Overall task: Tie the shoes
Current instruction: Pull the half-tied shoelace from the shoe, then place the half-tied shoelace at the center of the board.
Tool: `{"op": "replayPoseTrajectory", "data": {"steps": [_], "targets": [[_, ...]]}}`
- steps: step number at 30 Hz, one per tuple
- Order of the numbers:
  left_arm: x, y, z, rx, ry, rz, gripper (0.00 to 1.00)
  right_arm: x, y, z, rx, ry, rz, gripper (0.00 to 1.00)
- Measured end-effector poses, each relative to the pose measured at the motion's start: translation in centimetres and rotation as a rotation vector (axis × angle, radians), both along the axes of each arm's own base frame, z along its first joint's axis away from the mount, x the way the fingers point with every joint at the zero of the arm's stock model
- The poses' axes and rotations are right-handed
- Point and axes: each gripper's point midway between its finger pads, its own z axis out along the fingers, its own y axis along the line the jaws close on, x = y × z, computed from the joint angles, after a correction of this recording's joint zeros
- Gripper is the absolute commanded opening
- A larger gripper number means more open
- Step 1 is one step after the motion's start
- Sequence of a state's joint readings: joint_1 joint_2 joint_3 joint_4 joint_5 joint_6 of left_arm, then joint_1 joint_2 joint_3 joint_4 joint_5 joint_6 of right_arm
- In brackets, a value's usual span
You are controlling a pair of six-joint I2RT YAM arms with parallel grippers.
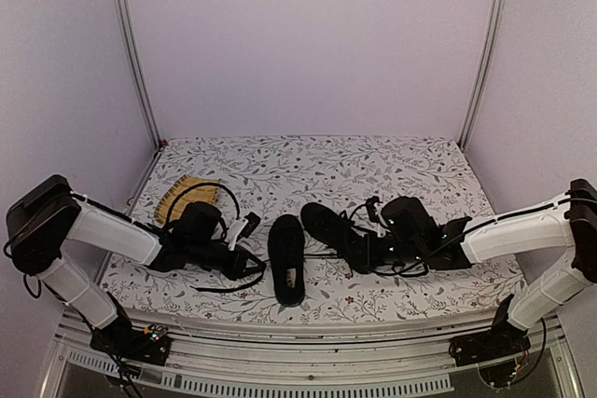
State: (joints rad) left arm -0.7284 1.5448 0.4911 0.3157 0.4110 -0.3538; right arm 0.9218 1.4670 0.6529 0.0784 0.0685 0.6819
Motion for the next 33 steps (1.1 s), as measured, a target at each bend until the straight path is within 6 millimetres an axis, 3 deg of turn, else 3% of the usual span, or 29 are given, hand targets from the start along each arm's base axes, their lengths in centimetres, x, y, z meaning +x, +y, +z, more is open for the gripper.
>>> {"op": "replayPoseTrajectory", "data": {"steps": [4,7,10,13,18,22,27,29,31,33], "targets": [[-0.1,-0.4,1.3,-0.031,-0.005,-0.014,0.00,0.2,0.3,1.7,0.026,-0.028,0.011,0.02],[0.4,-1.3,4.0,-0.081,-0.043,-0.030,0.00,1.0,1.4,3.9,0.056,-0.067,0.032,0.02],[1.2,-2.3,6.9,-0.134,-0.093,-0.042,0.00,2.1,3.1,6.8,0.116,-0.115,0.075,0.02],[1.6,-2.7,8.0,-0.154,-0.115,-0.052,0.00,3.8,5.6,8.8,0.185,-0.143,0.139,0.02],[1.4,-2.7,7.9,-0.149,-0.108,-0.056,0.00,7.8,10.9,9.3,0.246,-0.155,0.252,0.02],[1.4,-2.8,7.9,-0.151,-0.112,-0.056,0.00,10.1,16.8,9.3,0.323,-0.147,0.395,0.02],[1.4,-2.9,7.9,-0.151,-0.113,-0.047,0.00,8.9,21.8,7.3,0.373,-0.087,0.566,0.04],[1.4,-2.9,7.8,-0.152,-0.112,-0.045,0.00,7.1,22.7,6.3,0.369,-0.054,0.621,0.16],[1.3,-3.0,7.9,-0.155,-0.113,-0.046,0.00,5.4,23.3,5.7,0.363,-0.026,0.661,0.38],[1.3,-3.1,8.0,-0.160,-0.117,-0.048,0.00,4.3,23.6,5.4,0.357,-0.020,0.691,0.50]]}}
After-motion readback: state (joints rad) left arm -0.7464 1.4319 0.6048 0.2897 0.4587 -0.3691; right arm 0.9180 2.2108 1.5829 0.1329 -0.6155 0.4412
